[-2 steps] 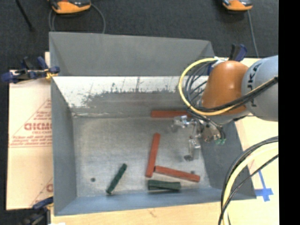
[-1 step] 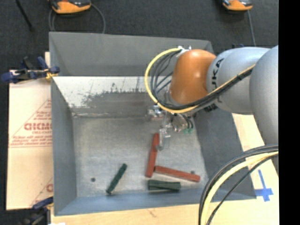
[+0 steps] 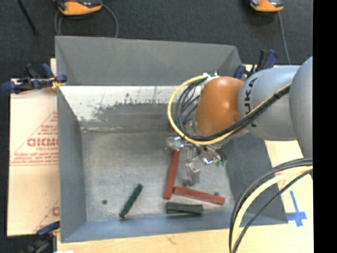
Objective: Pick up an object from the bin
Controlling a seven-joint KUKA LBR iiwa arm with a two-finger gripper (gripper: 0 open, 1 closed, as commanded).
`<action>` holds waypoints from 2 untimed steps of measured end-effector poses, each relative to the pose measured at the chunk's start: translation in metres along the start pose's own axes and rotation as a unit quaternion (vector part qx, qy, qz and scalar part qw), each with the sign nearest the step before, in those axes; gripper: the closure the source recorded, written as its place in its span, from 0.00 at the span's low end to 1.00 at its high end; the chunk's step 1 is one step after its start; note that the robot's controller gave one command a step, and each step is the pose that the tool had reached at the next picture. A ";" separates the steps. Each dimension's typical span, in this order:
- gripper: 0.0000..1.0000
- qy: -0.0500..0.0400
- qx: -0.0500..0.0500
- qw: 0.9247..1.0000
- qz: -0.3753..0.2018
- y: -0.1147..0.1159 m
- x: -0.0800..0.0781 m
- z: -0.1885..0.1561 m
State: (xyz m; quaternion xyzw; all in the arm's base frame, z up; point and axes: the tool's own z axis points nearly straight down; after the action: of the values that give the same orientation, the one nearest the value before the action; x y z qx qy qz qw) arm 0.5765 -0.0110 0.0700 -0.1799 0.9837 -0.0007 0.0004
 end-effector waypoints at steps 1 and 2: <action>1.00 -0.002 0.001 1.000 -0.001 0.000 -0.001 -0.001; 0.00 -0.001 0.001 1.000 -0.001 0.000 -0.001 -0.001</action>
Offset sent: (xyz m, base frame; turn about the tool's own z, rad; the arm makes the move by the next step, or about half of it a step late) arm 0.0000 0.0000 0.0000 0.0000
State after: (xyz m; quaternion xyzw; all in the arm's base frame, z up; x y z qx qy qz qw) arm 0.5775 -0.0109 0.0708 -0.1808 0.9835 -0.0011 0.0017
